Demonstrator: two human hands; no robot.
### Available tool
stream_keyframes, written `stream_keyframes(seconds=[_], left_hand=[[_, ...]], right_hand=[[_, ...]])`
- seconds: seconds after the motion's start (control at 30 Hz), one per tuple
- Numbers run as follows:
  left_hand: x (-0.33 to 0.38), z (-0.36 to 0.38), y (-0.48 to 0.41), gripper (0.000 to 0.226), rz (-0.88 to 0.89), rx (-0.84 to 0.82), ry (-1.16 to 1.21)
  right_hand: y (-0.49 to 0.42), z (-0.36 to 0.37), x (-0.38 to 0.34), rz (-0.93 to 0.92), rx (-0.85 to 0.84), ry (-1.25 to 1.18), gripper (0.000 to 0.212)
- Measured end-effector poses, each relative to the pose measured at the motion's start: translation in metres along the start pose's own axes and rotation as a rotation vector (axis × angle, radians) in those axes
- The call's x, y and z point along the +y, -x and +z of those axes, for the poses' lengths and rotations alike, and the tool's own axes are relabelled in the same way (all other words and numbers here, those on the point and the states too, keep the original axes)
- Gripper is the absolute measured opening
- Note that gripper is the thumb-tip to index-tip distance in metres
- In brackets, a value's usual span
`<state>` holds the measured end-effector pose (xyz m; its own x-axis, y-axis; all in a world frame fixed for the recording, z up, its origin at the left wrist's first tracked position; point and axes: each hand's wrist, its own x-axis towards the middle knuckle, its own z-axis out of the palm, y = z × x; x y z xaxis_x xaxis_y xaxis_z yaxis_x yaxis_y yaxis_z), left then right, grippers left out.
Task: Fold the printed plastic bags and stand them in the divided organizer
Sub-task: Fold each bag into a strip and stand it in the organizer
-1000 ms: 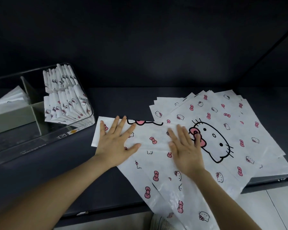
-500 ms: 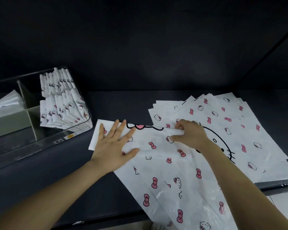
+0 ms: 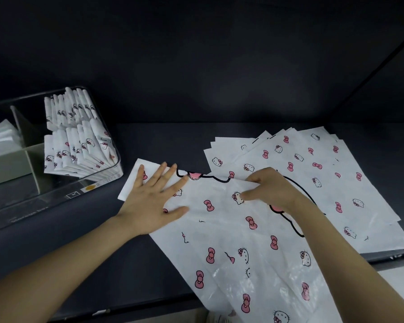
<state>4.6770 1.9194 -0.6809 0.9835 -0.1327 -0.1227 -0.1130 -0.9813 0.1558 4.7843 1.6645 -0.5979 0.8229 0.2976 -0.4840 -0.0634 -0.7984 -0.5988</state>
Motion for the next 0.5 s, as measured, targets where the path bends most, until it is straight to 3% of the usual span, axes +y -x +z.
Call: stream_keyframes(seconds=[0.07,0.17,0.23,0.3,0.37,0.5], left_hand=[[-0.009,-0.003,-0.005,0.081,0.088,-0.014,0.031],[-0.007,-0.01,-0.005,0.067,0.232,0.143,0.098],[0.008,-0.01,0.008,0.057,0.347,0.259,0.255],[0.026,-0.005,0.028,0.058,0.413,0.211,0.465],[0.036,0.006,0.046,0.066,0.395,0.078,0.568],[0.045,0.02,0.049,0.053,0.263,0.233,0.611]], right_hand=[[0.011,-0.001,-0.003,0.076,-0.029,-0.125,0.02],[0.027,0.008,0.002,0.238,-0.065,-0.328,0.011],[0.038,0.02,0.008,0.348,-0.127,-0.504,0.013],[0.048,0.036,0.013,0.453,-0.183,-0.723,0.013],[0.056,0.049,0.013,0.537,-0.218,-0.894,0.01],[0.068,0.05,-0.005,0.566,-0.256,-1.116,0.013]])
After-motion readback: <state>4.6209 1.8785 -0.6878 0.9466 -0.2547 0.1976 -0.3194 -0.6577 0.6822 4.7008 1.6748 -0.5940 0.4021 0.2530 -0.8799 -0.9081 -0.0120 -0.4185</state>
